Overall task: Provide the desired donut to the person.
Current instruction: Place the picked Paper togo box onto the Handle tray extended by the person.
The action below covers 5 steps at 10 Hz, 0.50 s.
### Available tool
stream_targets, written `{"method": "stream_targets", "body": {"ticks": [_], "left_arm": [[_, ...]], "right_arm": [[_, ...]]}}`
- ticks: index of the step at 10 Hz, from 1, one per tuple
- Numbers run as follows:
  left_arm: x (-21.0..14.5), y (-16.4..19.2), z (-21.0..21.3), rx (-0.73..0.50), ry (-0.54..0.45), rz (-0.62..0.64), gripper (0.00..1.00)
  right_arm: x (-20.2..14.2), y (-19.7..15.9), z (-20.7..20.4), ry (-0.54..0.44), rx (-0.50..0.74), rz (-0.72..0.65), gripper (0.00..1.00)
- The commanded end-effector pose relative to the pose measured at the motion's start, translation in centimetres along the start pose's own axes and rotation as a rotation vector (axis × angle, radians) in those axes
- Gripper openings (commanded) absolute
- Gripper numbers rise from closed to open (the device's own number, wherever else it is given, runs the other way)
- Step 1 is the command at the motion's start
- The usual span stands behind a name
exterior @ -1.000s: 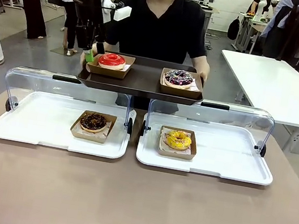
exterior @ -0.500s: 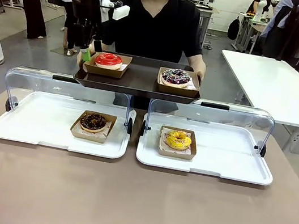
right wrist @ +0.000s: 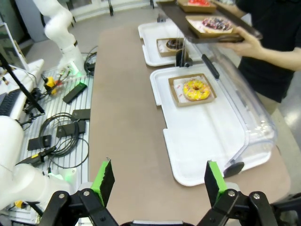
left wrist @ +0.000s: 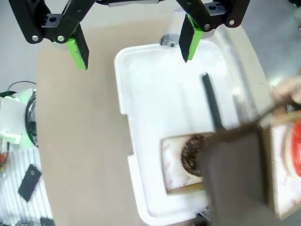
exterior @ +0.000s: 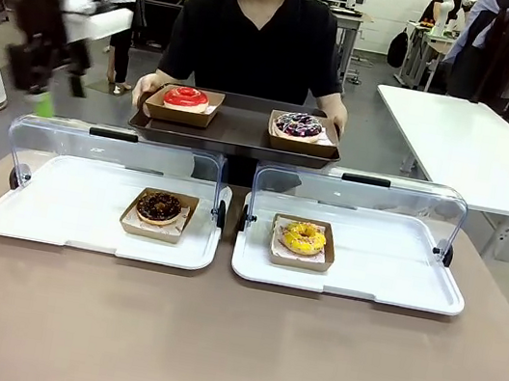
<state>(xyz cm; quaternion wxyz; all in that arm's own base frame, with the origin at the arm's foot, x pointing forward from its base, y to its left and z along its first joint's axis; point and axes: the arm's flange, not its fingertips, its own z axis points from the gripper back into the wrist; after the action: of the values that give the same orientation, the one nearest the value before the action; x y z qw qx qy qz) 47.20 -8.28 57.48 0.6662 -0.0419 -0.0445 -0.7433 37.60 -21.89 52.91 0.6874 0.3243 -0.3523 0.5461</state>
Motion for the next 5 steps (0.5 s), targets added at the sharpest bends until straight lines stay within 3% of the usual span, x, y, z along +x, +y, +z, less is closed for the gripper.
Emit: {"method": "stream_targets", "body": {"ticks": [1, 3, 5], "left_arm": [[-4.1, -3.0, -2.0, 0.035, -0.046, -0.008, 1.00], [-6.8, -4.8, -2.6, 0.035, -0.076, 0.011, 1.00], [-7.4, -3.9, -2.5, 0.030, -0.062, 0.044, 1.00]], "right_arm": [[-0.1, 0.1, 0.1, 0.000, 0.007, 0.012, 1.00], [-0.1, 0.1, 0.1, 0.000, 0.007, 0.012, 1.00], [-0.1, 0.1, 0.1, 0.000, 0.007, 0.012, 1.00]]}}
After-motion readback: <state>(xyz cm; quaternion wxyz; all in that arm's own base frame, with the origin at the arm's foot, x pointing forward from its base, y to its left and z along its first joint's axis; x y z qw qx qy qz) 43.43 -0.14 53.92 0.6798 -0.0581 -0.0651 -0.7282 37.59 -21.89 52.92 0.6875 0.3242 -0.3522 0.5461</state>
